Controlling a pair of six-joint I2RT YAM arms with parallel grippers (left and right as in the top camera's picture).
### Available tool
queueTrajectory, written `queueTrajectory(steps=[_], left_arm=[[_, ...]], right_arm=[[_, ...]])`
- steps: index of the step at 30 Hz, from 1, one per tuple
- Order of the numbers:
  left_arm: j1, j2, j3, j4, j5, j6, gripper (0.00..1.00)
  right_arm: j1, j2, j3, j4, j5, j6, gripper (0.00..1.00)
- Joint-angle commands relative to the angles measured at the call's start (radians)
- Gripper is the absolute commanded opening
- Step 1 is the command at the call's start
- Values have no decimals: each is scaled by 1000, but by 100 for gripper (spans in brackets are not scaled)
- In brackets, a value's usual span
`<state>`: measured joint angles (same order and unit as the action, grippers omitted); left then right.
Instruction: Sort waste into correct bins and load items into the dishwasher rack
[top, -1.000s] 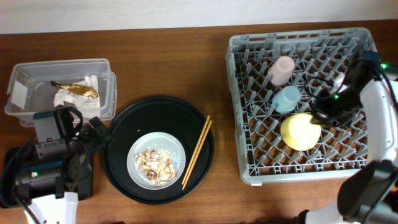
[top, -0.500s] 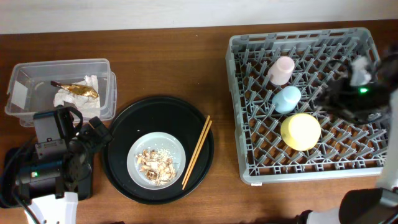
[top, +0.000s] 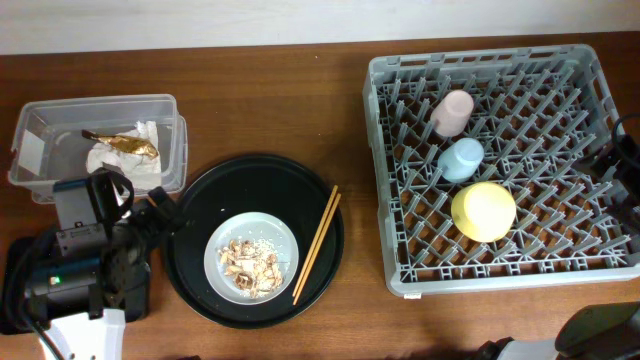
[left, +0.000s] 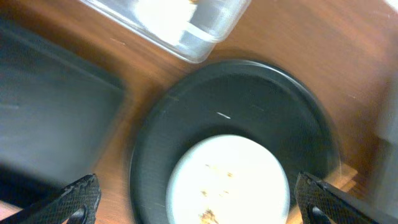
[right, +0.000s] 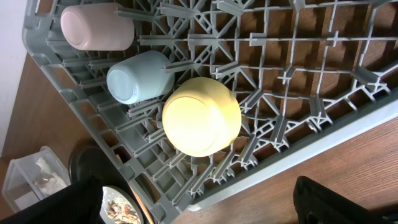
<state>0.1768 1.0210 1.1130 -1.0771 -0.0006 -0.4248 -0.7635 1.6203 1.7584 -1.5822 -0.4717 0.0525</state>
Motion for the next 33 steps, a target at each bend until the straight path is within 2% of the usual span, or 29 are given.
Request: queueTrajectory(steps=[1,4,6,8,10,11,15,21,22,27,29,33], left_arm=[[5,-6,14,1,455,-9,99],[5,-6,14,-6,628,-9,99],[3,-6,14,-39,642,-7,99],[-24,-6,14,-42,712,54,99],[-145,-6,14,-39,711,75,99],[-282,-6,14,-29,620,73,99],[-560,6,46,-16,351,44,99],[-836,212,207,-126,51,59,97],[-874,275,207,-150,-27,58,93],[-904,502,207,-142,-45,25,42],[-925,563,207,-127,-45,26,36],[-977,685,205,4,-48,59,40]], right_arm=[[-3,-15,19,0,13,0,99],[-3,-15,19,0,13,0,98],[-3,-15,19,0,13,0,98],[-3,-15,19,0,13,0,98],[-3,-15,19,0,13,0,98],[-3,-15,19,0,13,0,98],[-3,-15,19,0,13,0,98],[-3,-15,19,0,13,0,98],[-3,-15,19,0,13,0,98],[-3,-15,19,0,13,0,98],[-3,-15,19,0,13,0,98],[-3,-15,19,0,13,0,98]])
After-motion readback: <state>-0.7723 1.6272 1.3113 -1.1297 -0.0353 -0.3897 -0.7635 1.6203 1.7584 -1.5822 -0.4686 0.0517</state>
